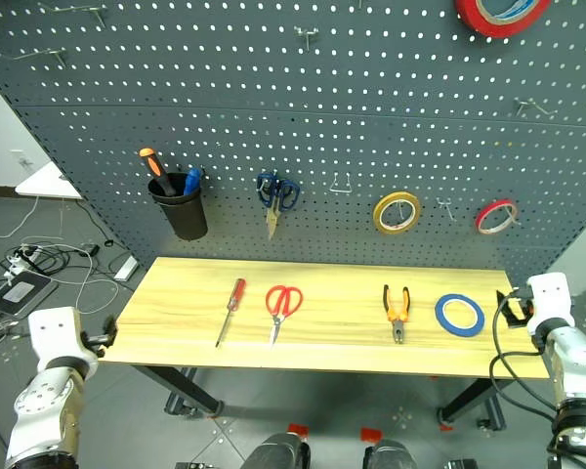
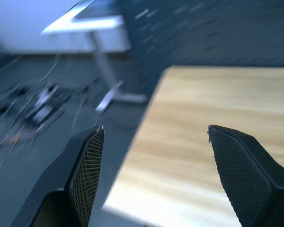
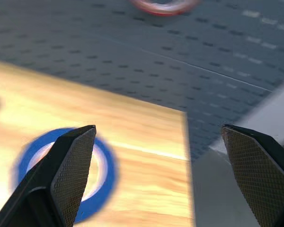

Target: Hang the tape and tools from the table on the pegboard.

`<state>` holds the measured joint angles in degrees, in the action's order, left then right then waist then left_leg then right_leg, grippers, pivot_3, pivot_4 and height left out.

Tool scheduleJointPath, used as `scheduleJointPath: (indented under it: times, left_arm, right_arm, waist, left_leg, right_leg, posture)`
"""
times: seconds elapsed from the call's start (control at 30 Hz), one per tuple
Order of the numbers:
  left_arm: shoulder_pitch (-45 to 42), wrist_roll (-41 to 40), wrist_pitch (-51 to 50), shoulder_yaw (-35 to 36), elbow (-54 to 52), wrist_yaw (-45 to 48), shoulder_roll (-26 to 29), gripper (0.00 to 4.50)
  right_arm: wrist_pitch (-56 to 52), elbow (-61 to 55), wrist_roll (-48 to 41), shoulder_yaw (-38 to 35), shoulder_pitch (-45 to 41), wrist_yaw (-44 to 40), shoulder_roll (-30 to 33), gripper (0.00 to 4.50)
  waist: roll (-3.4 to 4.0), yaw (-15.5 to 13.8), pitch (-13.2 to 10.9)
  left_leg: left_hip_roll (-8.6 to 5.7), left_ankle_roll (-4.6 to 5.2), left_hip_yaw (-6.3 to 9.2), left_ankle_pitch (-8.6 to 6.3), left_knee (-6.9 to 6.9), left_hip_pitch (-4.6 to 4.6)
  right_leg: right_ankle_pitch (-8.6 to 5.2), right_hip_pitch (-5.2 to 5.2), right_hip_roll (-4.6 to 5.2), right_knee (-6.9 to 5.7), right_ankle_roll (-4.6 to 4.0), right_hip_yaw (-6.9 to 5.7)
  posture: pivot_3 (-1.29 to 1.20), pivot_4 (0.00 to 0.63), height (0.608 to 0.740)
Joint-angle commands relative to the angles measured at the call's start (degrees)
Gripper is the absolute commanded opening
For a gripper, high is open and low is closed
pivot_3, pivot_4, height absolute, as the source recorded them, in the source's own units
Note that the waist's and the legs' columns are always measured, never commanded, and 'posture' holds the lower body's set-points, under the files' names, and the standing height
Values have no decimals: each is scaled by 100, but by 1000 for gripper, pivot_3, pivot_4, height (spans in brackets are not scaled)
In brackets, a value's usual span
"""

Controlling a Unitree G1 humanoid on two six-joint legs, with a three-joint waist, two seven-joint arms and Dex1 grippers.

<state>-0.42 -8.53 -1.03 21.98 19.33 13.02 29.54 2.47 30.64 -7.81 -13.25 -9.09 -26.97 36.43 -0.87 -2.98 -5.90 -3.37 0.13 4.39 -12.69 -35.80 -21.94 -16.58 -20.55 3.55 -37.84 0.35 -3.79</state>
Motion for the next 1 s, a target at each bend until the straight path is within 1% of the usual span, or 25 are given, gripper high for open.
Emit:
scheduleJointPath:
  times: [0.03, 0.13, 0.3, 0.47, 0.53, 0.6, 0.63, 0.73, 0.8, 0.87, 0.93, 1.0]
  left_arm:
    - [8, 192, 187, -332, -375, 353, 144, 3681]
    - [-121, 230, 211, -507, -378, 549, 178, 3681]
    - [-404, 186, 218, -588, -302, 774, 195, 3681]
    - [-512, 222, 214, -683, -334, 941, 177, 3681]
    - [-525, 255, 219, -764, -398, 1013, 167, 3681]
    - [-512, 258, 229, -821, -483, 1110, 201, 3681]
    - [-512, 288, 243, -926, -602, 1219, 228, 3681]
    - [-619, 240, 42, -1294, -1054, 1563, 158, 3681]
    - [-686, 223, -49, -1611, -1381, 1941, 212, 3681]
    - [-754, 131, -200, -1821, -1686, 2302, 289, 3681]
    - [-1017, -11, -500, -2199, -2029, 2757, 269, 3681]
    - [-1157, -81, -673, -2352, -2187, 3030, 299, 3681]
  right_arm:
    - [-391, -1058, -97, -1, 402, -65, -41, 4500]
    - [-710, -1654, -275, -130, 752, -38, -163, 4500]
    - [-1057, -2242, -446, -261, 1134, -23, -271, 4500]
    - [-1283, -2515, -524, -340, 1228, -9, -328, 4500]
    - [-1318, -2583, -419, -267, 1236, 29, -286, 4500]
    - [-1410, -2763, -367, -198, 1276, 37, -271, 4500]
    - [-1448, -2955, -315, -93, 1302, -13, -246, 4500]
    - [-1494, -3417, 48, 508, 1335, -429, 34, 4500]
    - [-1663, -3737, 88, 846, 1293, -731, 161, 4500]
    - [-1913, -4024, 136, 1131, 1205, -936, 275, 4500]
    - [-2117, -3860, 251, 1491, 741, -1187, 347, 4500]
    - [-2329, -3773, 265, 1663, 448, -1307, 342, 4500]
  waist:
    - [15, 12, -35]
    - [40, 27, -97]
    - [31, 59, -182]
    - [31, 158, -243]
    - [24, 158, -298]
    - [9, 160, -351]
    - [4, 168, -376]
    - [-6, 193, -489]
    - [-19, 218, -544]
    - [-26, 257, -661]
    - [-27, 297, -778]
    - [-34, 330, -907]
  left_leg:
    - [2, 1, -6, -1, 0, -5]
    - [2, 9, -17, -6, 0, -12]
    - [9, 9, -23, -6, -9, -63]
    - [7, 14, -29, -9, -9, -72]
    - [23, 17, -52, -12, -14, -68]
    - [54, 19, -108, -16, -14, -65]
    - [69, 20, -135, -20, -14, -68]
    - [73, 20, -137, -21, -18, -72]
    - [75, 20, -138, -21, -24, -85]
    - [77, 20, -139, -21, -25, -91]
    - [79, 20, -139, -20, -27, -99]
    - [80, 21, -144, -20, -31, -106]
  right_leg:
    - [0, -7, 0, 0, 1, 6]
    - [0, -20, 2, 1, 2, 16]
    - [1, -77, -2, -13, 2, 16]
    - [4, -81, -1, -7, 7, 18]
    - [6, -90, -9, -8, 11, 36]
    - [19, -112, -39, -11, 27, 93]
    - [27, -121, -47, -11, 24, 107]
    - [35, -126, -47, -10, 16, 107]
    - [45, -139, -47, -9, 8, 107]
    - [49, -143, -47, -8, 2, 107]
    - [57, -151, -46, -7, -13, 107]
    - [62, -160, -46, -8, -17, 108]
  posture:
    - [33, 122, 740]
    - [13, 139, 740]
    - [-4, 149, 740]
    - [-11, 162, 740]
    - [-15, 169, 740]
    - [-27, 194, 740]
    - [-37, 207, 740]
    - [-43, 219, 740]
    - [-61, 254, 740]
    - [-77, 287, 740]
    - [-89, 315, 740]
    - [-96, 333, 740]
